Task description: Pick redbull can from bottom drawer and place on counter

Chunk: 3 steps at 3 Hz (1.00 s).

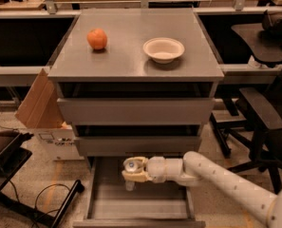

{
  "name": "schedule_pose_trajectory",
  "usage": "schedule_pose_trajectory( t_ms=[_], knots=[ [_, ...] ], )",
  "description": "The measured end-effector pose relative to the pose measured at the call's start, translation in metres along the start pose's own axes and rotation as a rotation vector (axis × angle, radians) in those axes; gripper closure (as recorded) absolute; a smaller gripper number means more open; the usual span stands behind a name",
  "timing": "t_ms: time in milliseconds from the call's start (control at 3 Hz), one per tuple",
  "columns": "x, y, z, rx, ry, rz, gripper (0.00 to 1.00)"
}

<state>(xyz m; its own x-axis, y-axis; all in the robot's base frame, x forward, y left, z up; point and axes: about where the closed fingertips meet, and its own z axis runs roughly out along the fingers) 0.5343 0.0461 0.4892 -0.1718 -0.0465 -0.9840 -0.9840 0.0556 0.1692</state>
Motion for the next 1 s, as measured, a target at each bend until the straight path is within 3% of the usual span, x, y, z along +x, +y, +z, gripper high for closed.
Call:
schedule_pose_trajectory(
  t_ms=[333, 1000],
  knots=[
    [-0.086, 0.003, -0.025, 0.041, 0.044, -0.029, 1.0],
    [-0.302, -0.045, -0.08, 0.164, 0.122, -0.119, 1.0]
  ],
)
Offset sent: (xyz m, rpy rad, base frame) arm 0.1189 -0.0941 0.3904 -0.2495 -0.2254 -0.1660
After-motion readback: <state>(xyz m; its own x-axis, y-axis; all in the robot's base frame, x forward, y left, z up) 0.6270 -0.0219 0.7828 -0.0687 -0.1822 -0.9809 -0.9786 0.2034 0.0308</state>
